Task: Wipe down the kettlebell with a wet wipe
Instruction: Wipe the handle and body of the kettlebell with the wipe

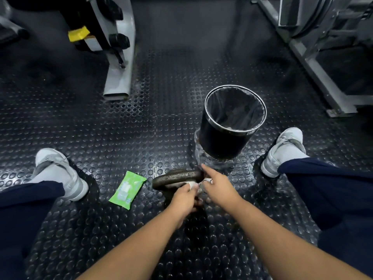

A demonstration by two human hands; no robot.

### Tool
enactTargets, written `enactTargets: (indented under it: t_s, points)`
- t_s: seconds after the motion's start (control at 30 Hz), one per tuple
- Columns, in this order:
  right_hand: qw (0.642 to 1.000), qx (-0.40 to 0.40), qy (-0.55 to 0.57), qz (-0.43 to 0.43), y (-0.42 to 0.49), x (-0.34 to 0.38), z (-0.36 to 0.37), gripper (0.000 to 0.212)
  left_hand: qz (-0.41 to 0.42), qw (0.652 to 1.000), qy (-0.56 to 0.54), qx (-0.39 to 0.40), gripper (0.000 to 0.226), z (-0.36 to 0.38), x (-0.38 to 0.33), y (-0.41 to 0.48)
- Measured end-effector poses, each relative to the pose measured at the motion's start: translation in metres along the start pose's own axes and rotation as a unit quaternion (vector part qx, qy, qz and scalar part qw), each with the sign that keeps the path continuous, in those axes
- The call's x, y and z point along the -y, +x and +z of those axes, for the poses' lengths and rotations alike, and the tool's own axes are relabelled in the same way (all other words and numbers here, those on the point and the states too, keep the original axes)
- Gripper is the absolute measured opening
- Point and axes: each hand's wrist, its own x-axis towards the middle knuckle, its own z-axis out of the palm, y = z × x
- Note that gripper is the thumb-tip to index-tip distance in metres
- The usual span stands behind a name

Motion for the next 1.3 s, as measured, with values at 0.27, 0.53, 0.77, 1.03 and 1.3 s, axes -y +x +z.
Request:
enactTargets:
  t_s: [0.27, 0.53, 0.77, 1.03, 1.3]
  points:
    - [0.946, 0.131, 0.215, 0.202, -0.001, -0.017, -0.027, 0.037, -0.036, 0.995, 0.025, 0.089, 0.022, -0.043, -0.011, -0.048]
    - [0.861, 0.270, 0.392, 0.181, -0.043, 0.041, -0.006, 0.040, 0.030, 0.983, 0.154, 0.094, 0.016, -0.107, -0.057, -0.096]
    - [0.821, 0.213, 0.491, 0.199, -0.046, 0.056, -0.012, 0.042, 0.087, 0.992, 0.041, 0.085, 0.023, -0.111, -0.072, -0.097]
    - [0.872, 0.160, 0.436, 0.152, -0.034, 0.065, -0.019, 0.035, 0.113, 0.992, 0.043, 0.027, 0.018, -0.117, -0.070, -0.079]
    - [0.990, -0.135, -0.008, -0.031, -0.028, 0.074, -0.018, 0.009, 0.182, 0.833, 0.510, -0.115, 0.049, -0.165, -0.043, -0.048]
